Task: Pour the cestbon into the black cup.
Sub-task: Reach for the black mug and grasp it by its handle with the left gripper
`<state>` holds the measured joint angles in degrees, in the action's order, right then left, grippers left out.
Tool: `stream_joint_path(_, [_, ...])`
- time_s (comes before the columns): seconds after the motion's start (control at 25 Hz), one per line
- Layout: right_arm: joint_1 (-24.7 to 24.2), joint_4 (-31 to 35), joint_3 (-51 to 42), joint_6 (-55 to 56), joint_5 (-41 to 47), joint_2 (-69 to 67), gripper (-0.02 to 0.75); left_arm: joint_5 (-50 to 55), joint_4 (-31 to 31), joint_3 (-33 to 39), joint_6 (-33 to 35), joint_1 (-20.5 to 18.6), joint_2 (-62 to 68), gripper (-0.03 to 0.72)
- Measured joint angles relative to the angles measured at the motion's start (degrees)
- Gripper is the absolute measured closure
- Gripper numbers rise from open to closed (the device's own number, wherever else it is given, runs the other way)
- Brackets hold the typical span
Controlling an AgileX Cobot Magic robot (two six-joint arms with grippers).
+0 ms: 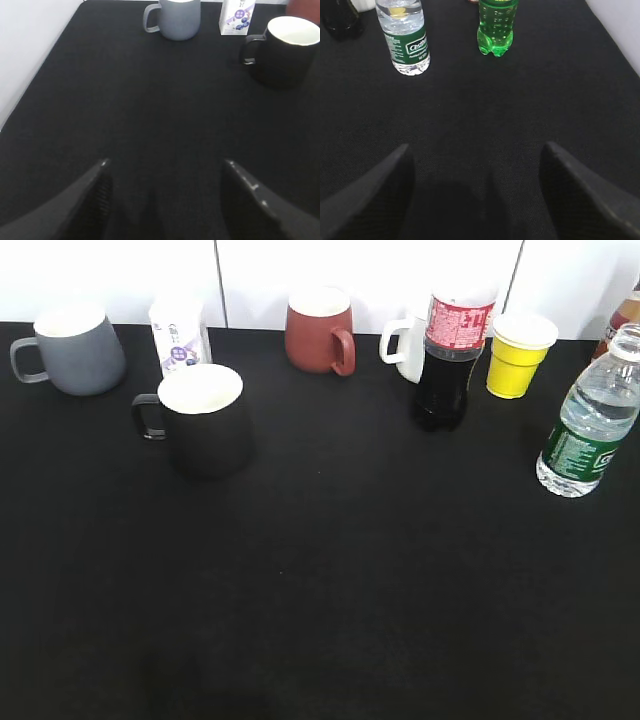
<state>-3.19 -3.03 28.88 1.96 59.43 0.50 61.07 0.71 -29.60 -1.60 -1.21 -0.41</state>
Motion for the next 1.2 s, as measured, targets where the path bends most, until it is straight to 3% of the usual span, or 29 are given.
stream_joint_path(0.36, [0.00,0.01,0.00,-0.05,0.00,0.00,0.147,0.00,0.00,0.00,0.00,0.00,0.00,0.176])
stream_joint_path(0.44, [0.00,0.01,0.00,-0.05,0.00,0.00,0.147,-0.06,0.58,0.00,0.00,0.00,1.35,0.229])
stream_joint_path(0.52, [0.00,0.01,0.00,-0.05,0.00,0.00,0.147,-0.33,0.87,-1.97,0.76,0.00,9.69,0.283])
stream_joint_path(0.64, [0.00,0.01,0.00,0.00,0.00,0.00,0.147,-6.60,1.62,-8.57,1.60,1.58,23.21,0.289])
stream_joint_path(0.72, [0.00,0.01,0.00,0.00,0.00,0.00,0.147,-14.78,3.64,-11.67,4.41,3.67,31.81,0.268])
stream_joint_path(0.88, [0.00,0.01,0.00,-0.06,0.00,0.00,0.147,-41.18,6.30,-11.37,8.59,11.90,44.53,0.218])
stream_joint_path(1.0, [0.00,0.06,0.00,-0.06,0.00,0.00,0.147,-63.89,11.23,-0.70,8.77,17.51,52.59,0.218])
stream_joint_path(1.12, [0.00,0.06,0.00,0.00,0.00,0.00,0.147,-84.98,14.46,10.41,8.77,20.36,61.83,0.218])
stream_joint_path(1.2, [0.00,0.06,0.00,0.00,0.00,0.00,0.147,-94.79,14.46,11.70,8.77,22.16,71.54,0.218])
